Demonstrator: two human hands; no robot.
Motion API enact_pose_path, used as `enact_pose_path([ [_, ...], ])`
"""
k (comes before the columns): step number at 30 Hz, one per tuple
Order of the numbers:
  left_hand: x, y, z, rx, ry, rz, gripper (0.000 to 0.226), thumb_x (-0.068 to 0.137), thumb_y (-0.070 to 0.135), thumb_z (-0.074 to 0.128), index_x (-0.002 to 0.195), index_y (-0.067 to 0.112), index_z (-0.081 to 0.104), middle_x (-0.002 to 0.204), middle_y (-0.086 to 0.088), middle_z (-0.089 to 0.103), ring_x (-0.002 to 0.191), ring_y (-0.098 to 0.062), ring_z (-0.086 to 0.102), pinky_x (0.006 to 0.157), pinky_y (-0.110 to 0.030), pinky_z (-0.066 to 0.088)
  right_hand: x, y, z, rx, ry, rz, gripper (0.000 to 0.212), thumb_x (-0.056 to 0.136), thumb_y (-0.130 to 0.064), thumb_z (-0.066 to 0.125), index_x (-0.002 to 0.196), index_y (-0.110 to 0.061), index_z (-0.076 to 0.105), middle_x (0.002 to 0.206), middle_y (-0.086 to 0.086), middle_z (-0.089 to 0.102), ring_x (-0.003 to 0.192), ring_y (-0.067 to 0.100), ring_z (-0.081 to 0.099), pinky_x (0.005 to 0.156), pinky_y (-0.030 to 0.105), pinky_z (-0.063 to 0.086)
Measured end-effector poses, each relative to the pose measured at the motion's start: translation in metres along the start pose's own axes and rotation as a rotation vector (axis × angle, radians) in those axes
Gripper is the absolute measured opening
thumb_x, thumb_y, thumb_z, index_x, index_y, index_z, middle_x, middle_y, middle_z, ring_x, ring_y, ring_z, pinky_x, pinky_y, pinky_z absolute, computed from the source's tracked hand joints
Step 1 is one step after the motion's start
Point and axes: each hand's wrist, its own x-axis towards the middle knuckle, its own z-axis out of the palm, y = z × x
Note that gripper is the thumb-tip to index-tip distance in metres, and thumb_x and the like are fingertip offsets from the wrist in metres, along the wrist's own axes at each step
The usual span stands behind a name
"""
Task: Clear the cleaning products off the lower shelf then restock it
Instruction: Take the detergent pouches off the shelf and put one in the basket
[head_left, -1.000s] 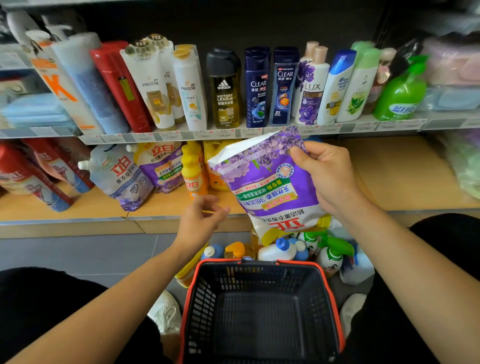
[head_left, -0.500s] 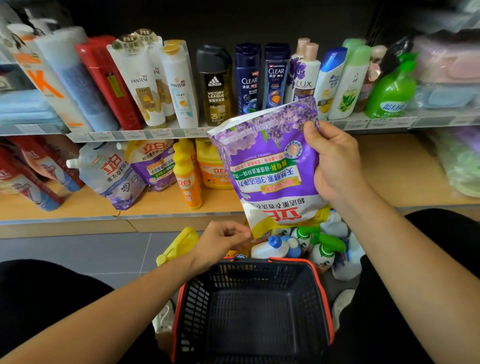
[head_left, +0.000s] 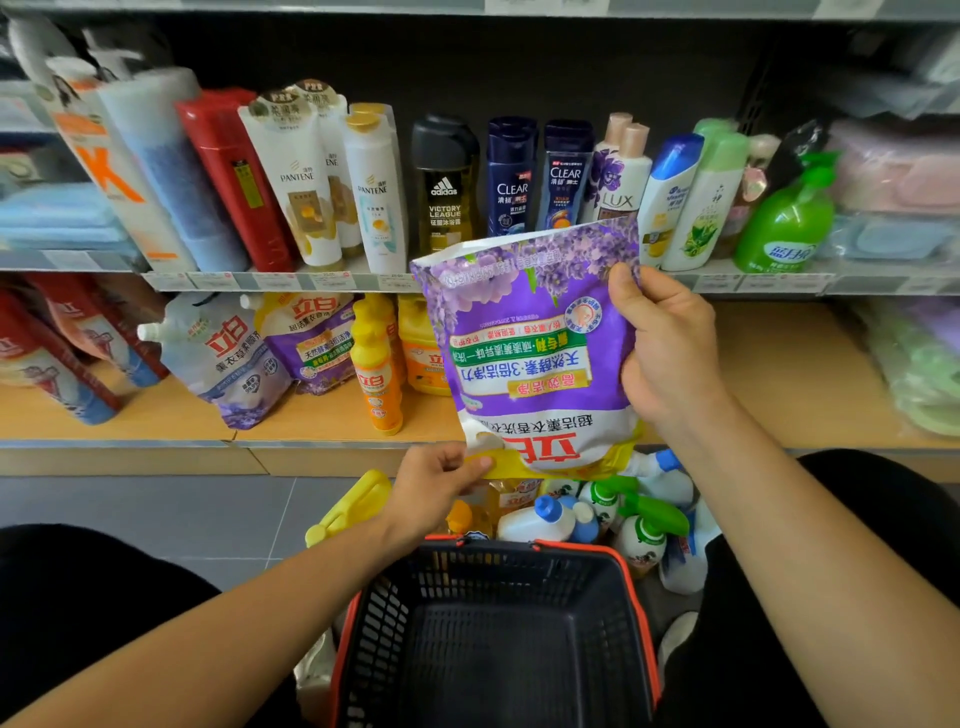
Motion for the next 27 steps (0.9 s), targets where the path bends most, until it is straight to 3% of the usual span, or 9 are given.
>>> enact_pose_path([
  [3,-0.001,-0.001,-0.021,0.030,0.111,0.045,0.028,0.093,0.017,0.071,0.080,-0.007,0.068,0.068,-0.015,0.060,0.071,-0.019,0.052,0.071,-0.039,0.046,0.005,0.008,-0.010,-0.122,0.004,-0.018,0.006,0.093,-0.008,0.068,0.089,-0.004,0.070,0.083,0.006,0.077,0.076,0.017,0.073,0.070,0.032,0.060],
  [5,-0.002,0.000,-0.038,0.050,0.214,0.055,0.025,0.094,0.020,0.071,0.080,-0.001,0.072,0.070,-0.025,0.063,0.069,-0.018,0.052,0.068,-0.045,0.047,0.007,0.013,-0.017,-0.209,-0.007,-0.014,0.003,0.092,-0.002,0.067,0.090,-0.004,0.067,0.081,0.003,0.078,0.074,0.014,0.073,0.067,0.030,0.060],
  [10,-0.003,0.013,-0.078,0.119,0.450,0.104,0.017,0.094,0.026,0.071,0.080,0.020,0.078,0.076,-0.021,0.069,0.066,-0.017,0.051,0.062,-0.043,0.046,0.005,0.030,-0.026,-0.347,-0.076,0.060,0.023,0.090,0.011,0.062,0.101,-0.009,0.067,0.083,-0.002,0.078,0.073,0.009,0.072,0.064,0.025,0.058],
  [14,-0.011,0.035,-0.116,0.119,0.598,0.194,0.026,0.092,0.024,0.073,0.072,0.041,0.076,0.077,0.007,0.076,0.067,-0.002,0.063,0.065,-0.029,0.051,-0.004,0.052,-0.028,-0.422,-0.090,0.156,0.030,0.084,0.017,0.065,0.102,-0.007,0.062,0.077,0.001,0.077,0.067,0.011,0.071,0.066,0.025,0.059],
  [16,-0.015,0.046,-0.135,0.142,0.641,0.220,0.023,0.092,0.023,0.073,0.074,0.037,0.076,0.079,0.012,0.076,0.075,-0.005,0.069,0.068,-0.034,0.055,-0.011,0.067,-0.026,-0.443,-0.101,0.220,0.030,0.081,0.018,0.068,0.098,-0.005,0.062,0.077,0.003,0.077,0.066,0.013,0.071,0.062,0.024,0.059],
  [19,-0.023,0.058,-0.159,0.173,0.659,0.245,0.014,0.093,0.022,0.072,0.081,0.027,0.077,0.079,0.000,0.076,0.080,-0.030,0.071,0.075,-0.051,0.060,-0.021,0.090,-0.020,-0.463,-0.108,0.311,0.029,0.080,0.017,0.070,0.091,-0.008,0.062,0.077,0.004,0.077,0.066,0.014,0.073,0.058,0.023,0.060],
  [20,-0.027,0.062,-0.165,0.175,0.676,0.263,0.014,0.093,0.021,0.072,0.081,0.027,0.077,0.077,0.000,0.075,0.076,-0.027,0.070,0.073,-0.049,0.061,-0.024,0.098,-0.016,-0.478,-0.115,0.330,0.026,0.082,0.015,0.070,0.090,-0.009,0.063,0.078,0.004,0.077,0.067,0.014,0.073,0.059,0.024,0.060],
  [23,-0.039,0.075,-0.179,0.186,0.741,0.358,0.026,0.090,0.016,0.073,0.072,0.034,0.074,0.071,0.009,0.073,0.061,-0.001,0.061,0.056,-0.019,0.053,-0.034,0.121,-0.006,-0.515,-0.134,0.405,0.015,0.086,0.005,0.073,0.094,-0.007,0.067,0.085,0.009,0.075,0.074,0.017,0.072,0.062,0.026,0.061],
  [27,-0.051,0.088,-0.196,0.213,0.730,0.393,0.010,0.089,0.022,0.075,0.079,0.022,0.076,0.077,-0.001,0.074,0.066,-0.008,0.059,0.062,-0.033,0.054,-0.051,0.158,0.013,-0.483,-0.122,0.517,0.012,0.087,0.009,0.068,0.098,0.003,0.065,0.084,0.013,0.071,0.079,0.021,0.068,0.065,0.029,0.063],
])
